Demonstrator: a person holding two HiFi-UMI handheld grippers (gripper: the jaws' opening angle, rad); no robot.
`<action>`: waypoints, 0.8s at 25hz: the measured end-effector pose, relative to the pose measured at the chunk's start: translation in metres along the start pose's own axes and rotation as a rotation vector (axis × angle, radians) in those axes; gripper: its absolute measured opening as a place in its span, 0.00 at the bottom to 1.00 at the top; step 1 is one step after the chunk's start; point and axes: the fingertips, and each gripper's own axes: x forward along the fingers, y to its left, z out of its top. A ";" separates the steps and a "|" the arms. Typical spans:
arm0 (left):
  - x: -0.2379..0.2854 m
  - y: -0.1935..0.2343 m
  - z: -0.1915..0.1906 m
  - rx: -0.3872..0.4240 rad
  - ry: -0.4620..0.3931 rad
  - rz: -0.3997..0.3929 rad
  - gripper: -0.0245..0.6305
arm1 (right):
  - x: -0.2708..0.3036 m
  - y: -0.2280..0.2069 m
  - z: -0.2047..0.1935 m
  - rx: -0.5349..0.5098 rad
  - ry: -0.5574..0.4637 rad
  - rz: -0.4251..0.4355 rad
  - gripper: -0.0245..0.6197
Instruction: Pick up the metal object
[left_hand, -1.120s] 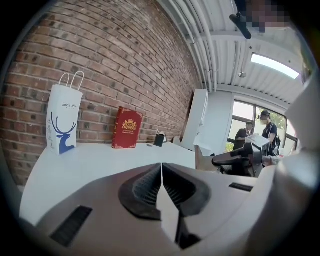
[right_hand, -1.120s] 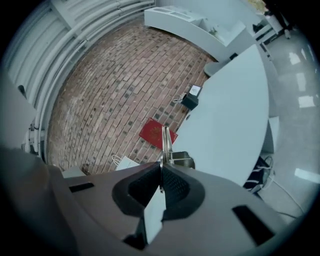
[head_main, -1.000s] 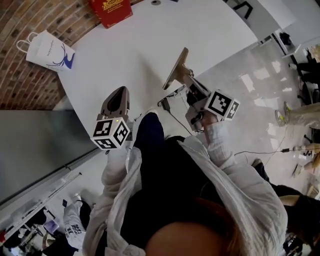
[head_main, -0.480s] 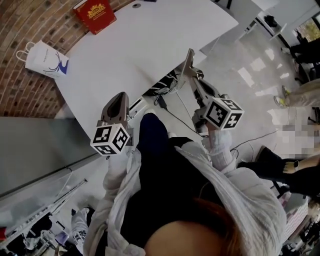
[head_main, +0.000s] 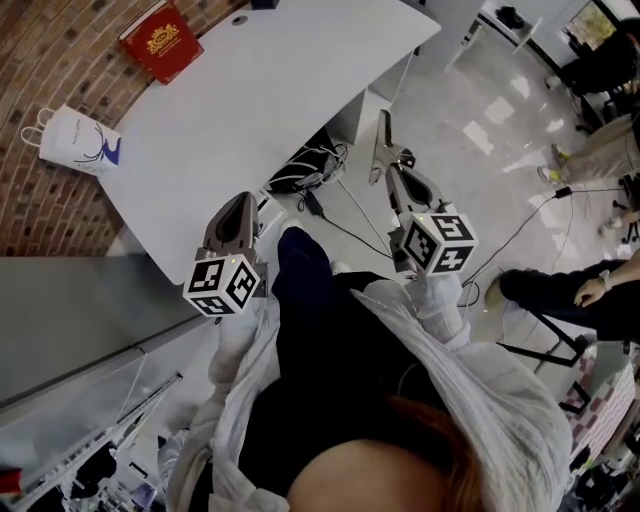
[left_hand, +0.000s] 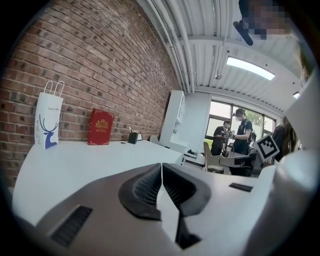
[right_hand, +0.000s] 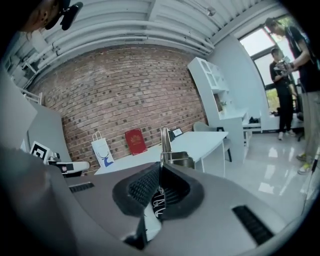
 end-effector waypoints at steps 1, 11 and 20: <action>0.001 -0.002 -0.001 0.003 0.001 -0.008 0.07 | -0.003 -0.002 -0.002 0.002 -0.002 -0.006 0.06; 0.010 -0.017 -0.005 0.013 0.010 -0.060 0.07 | -0.019 -0.001 -0.005 0.022 -0.023 -0.017 0.06; 0.011 -0.022 -0.008 0.007 0.014 -0.067 0.07 | -0.016 0.003 -0.002 0.015 -0.013 0.001 0.06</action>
